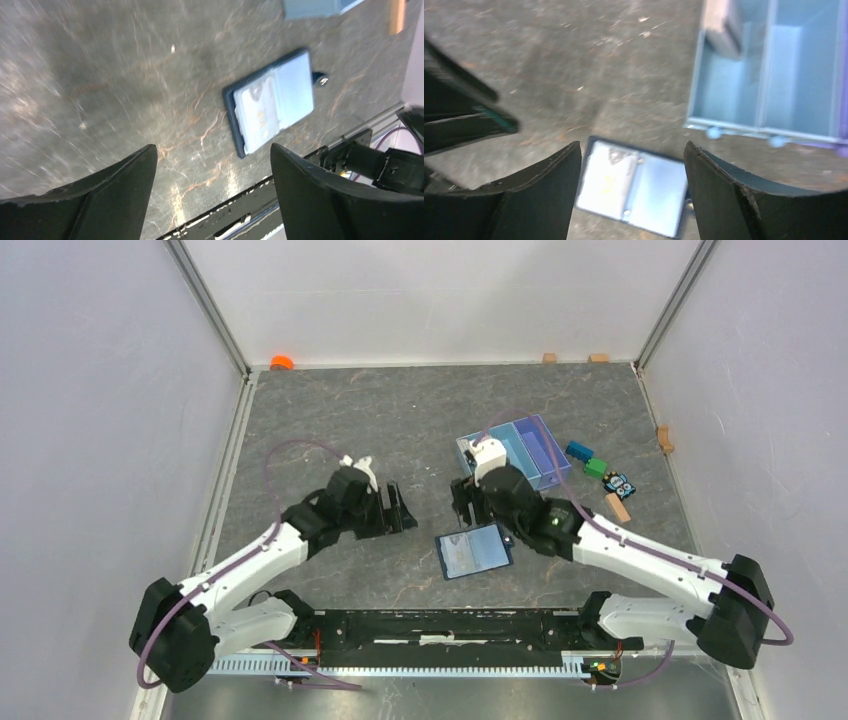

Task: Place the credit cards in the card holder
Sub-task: Turn over the card slot in the card holder, then pick up the credit card from the storage box.

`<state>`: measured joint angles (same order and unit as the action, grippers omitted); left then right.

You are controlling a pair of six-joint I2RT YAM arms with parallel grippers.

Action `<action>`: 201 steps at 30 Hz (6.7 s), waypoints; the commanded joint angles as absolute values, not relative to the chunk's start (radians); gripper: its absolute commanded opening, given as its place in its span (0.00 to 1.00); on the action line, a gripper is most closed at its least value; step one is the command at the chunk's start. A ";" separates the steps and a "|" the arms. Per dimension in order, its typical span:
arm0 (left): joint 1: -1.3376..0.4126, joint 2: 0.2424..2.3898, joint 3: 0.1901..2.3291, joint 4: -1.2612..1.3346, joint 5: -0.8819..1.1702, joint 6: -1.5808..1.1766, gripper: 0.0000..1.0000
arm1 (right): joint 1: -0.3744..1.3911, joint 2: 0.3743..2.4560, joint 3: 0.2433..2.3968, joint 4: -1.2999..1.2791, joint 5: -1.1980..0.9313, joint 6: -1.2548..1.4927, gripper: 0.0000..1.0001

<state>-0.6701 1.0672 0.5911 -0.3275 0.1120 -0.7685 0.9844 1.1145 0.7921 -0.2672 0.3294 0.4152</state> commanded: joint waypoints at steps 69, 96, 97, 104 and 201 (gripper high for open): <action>-0.384 1.102 0.939 -0.586 0.058 -0.243 1.00 | 0.732 1.938 1.497 -0.419 0.282 0.084 0.78; -0.383 1.100 0.937 -0.586 0.055 -0.244 1.00 | 0.744 1.858 1.475 -0.406 0.361 0.095 0.10; -0.385 1.098 0.937 -0.585 0.054 -0.242 1.00 | 0.744 1.852 1.477 -0.412 0.373 0.091 0.07; -0.385 1.073 0.921 -0.547 0.141 -0.215 0.99 | 0.750 1.683 1.430 -0.399 0.460 0.047 0.00; -0.923 1.408 0.610 -0.005 0.130 -0.822 0.68 | 0.443 1.062 0.302 0.135 -0.596 0.614 0.00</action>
<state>-0.9222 1.3823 0.5678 -0.0452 0.1478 -0.8146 0.4492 1.0389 0.3122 0.0109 -0.5407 0.5869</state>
